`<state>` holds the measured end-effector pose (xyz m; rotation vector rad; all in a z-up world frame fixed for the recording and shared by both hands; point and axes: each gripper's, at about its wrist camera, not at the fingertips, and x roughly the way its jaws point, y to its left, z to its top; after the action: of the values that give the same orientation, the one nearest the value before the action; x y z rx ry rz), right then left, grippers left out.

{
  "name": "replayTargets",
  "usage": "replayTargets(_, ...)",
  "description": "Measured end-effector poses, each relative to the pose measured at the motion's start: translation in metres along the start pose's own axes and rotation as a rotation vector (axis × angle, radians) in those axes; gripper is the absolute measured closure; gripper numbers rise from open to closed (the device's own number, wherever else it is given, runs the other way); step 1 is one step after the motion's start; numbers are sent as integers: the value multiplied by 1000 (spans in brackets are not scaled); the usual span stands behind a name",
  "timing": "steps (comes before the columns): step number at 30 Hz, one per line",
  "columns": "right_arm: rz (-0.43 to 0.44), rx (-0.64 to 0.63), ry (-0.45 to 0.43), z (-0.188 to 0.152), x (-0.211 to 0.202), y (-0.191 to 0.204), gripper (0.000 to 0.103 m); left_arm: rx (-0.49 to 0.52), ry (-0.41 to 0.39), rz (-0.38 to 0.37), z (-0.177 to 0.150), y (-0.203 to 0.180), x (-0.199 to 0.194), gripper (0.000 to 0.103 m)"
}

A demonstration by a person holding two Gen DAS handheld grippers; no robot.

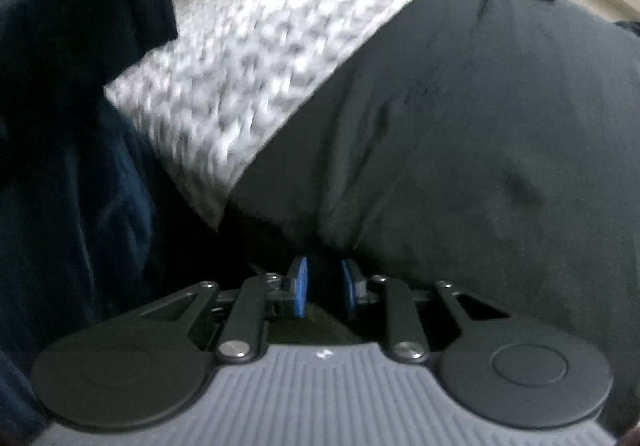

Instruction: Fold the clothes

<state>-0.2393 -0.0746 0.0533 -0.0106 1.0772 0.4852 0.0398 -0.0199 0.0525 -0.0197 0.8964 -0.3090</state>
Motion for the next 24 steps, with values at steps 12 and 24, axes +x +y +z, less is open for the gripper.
replayTargets(12,-222,368,-141,26,-50,-115,75,10,77,-151,-17,-37,17,64)
replayTargets(24,-297,536,-276,48,-74,-203,63,37,70,-191,-27,-64,21,64)
